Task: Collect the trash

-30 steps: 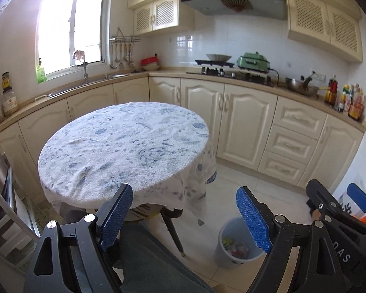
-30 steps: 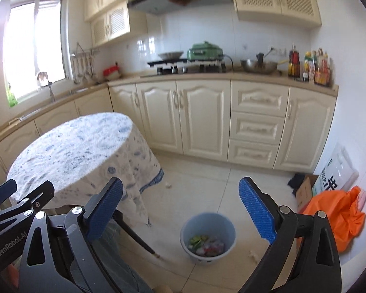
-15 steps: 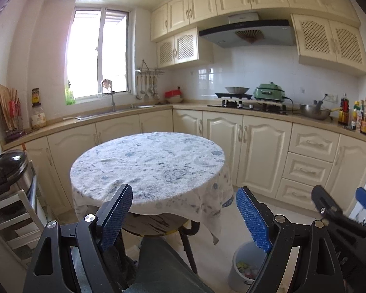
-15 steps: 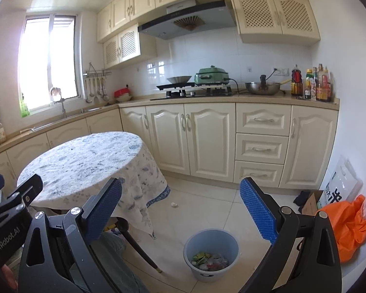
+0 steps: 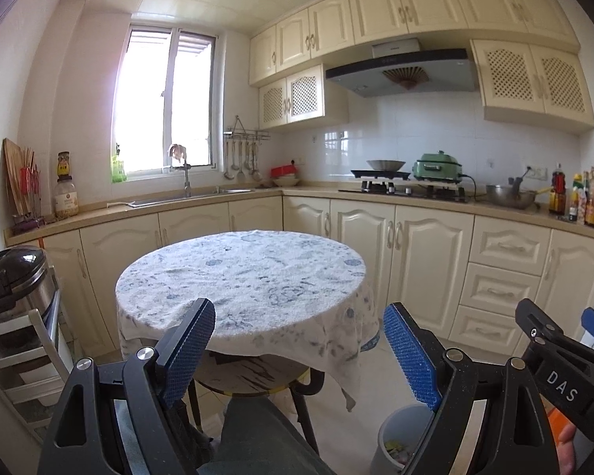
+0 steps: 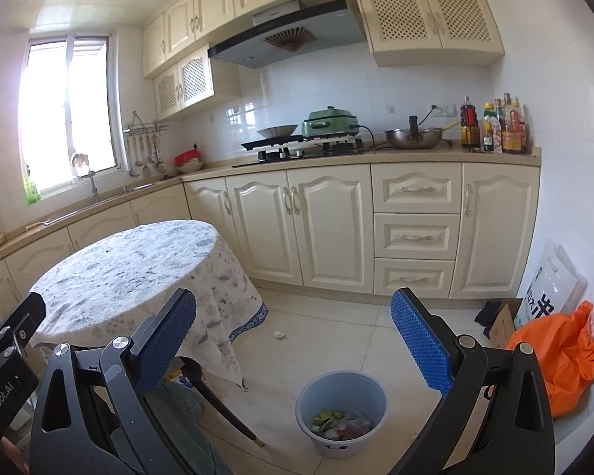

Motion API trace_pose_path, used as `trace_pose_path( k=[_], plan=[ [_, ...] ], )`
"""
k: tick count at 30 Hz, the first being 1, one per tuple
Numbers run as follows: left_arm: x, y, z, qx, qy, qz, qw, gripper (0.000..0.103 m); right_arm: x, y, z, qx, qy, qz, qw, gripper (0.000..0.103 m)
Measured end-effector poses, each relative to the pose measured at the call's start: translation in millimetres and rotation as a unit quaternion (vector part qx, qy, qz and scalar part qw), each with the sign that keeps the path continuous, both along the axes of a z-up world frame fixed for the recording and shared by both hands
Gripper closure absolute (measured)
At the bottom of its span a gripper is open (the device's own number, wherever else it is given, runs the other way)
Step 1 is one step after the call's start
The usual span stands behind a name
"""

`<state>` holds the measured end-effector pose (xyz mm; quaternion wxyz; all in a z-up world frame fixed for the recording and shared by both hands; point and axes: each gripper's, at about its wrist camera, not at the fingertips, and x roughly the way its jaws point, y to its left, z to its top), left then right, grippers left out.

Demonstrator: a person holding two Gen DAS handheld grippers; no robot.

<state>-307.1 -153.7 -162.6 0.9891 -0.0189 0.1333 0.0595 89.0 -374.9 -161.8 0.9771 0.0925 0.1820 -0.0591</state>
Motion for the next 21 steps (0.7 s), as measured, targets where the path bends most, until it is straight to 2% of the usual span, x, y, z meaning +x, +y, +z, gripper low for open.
trace_pose_path(
  k=[7, 13, 18, 21],
  plan=[
    [11.8, 8.5, -12.4, -0.012, -0.03, 0.0, 0.9995, 0.019, 0.5, 4.2, -1.2, 0.005, -0.003, 0.006, 1.0, 0.003],
    [22.3, 21.2, -22.8, -0.037, -0.031, -0.015, 0.9987, 0.019, 0.3, 8.8, -2.0, 0.001, -0.003, 0.017, 1.0, 0.003],
    [29.4, 26.7, -31.1, -0.033, -0.033, -0.019, 0.9988, 0.019, 2.3, 11.8, -3.4, -0.005, 0.002, 0.004, 1.0, 0.003],
    [36.7, 29.5, -35.4, -0.035, -0.018, -0.024, 0.9989, 0.019, 1.0, 13.2, -3.1, -0.008, 0.002, -0.007, 1.0, 0.003]
  ],
)
